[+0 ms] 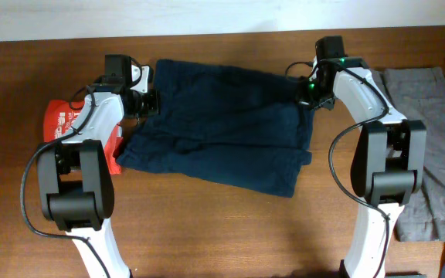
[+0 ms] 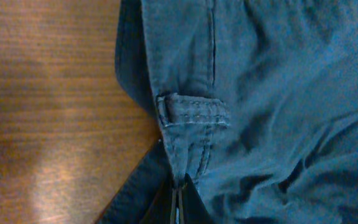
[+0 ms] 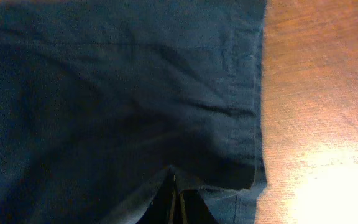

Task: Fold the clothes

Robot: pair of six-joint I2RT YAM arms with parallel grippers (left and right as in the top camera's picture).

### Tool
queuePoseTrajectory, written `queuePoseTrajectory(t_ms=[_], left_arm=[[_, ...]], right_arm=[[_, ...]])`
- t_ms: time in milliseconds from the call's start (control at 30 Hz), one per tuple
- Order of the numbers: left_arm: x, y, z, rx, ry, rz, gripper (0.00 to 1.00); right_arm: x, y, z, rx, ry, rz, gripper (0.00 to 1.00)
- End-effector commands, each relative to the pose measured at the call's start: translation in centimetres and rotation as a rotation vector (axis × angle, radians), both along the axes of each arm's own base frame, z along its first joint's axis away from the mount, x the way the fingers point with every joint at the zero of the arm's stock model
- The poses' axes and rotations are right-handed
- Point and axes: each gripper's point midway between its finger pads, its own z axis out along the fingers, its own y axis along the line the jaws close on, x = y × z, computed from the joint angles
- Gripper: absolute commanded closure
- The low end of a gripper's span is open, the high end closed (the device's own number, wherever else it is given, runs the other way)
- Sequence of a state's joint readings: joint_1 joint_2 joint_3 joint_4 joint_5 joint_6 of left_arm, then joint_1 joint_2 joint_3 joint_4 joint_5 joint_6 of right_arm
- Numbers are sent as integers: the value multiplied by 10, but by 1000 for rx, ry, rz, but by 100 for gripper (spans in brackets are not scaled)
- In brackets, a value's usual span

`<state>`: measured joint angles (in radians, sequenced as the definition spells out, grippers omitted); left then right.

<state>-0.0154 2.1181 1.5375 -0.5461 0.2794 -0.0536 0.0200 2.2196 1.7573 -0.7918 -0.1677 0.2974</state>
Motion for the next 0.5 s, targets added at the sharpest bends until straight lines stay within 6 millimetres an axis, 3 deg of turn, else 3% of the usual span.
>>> queuePoseTrajectory(t_ms=[0, 233, 400, 467], left_arm=[[-2, -1, 1, 1, 12, -3, 100], [-6, 3, -2, 17, 34, 6, 100], [-3, 3, 3, 17, 26, 6, 97], [0, 3, 9, 17, 19, 6, 88]], right_arm=[[22, -3, 20, 145, -99, 8, 96], [49, -56, 71, 271, -239, -54, 96], [47, -97, 97, 310, -263, -117, 83], [43, -108, 104, 315, -259, -120, 62]])
